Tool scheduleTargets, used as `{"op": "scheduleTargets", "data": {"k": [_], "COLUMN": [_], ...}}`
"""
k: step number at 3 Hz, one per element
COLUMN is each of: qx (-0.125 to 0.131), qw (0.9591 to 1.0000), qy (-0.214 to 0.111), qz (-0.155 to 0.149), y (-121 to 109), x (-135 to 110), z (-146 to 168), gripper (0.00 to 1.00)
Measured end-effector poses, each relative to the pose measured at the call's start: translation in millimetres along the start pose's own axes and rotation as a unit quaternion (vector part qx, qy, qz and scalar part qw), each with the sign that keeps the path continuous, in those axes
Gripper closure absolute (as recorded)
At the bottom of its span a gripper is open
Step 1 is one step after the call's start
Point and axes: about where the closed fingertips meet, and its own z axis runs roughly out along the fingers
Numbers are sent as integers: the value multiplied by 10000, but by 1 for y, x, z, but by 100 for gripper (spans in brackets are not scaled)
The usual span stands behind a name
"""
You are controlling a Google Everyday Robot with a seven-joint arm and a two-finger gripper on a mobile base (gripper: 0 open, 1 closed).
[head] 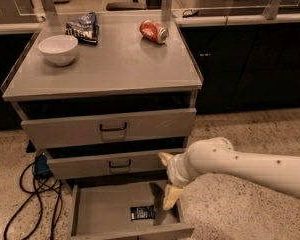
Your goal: Pick rxbar blueberry from bottom drawer and place on counter
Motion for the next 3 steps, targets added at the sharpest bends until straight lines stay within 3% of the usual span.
{"op": "scheduleTargets", "data": {"k": [1, 3], "qx": [-201, -245], "qw": [9997, 9994], "qy": [-111, -220], "qz": [109, 120], "y": [15, 17], "x": [3, 7], "z": [22, 38], "gripper": [0, 0]}}
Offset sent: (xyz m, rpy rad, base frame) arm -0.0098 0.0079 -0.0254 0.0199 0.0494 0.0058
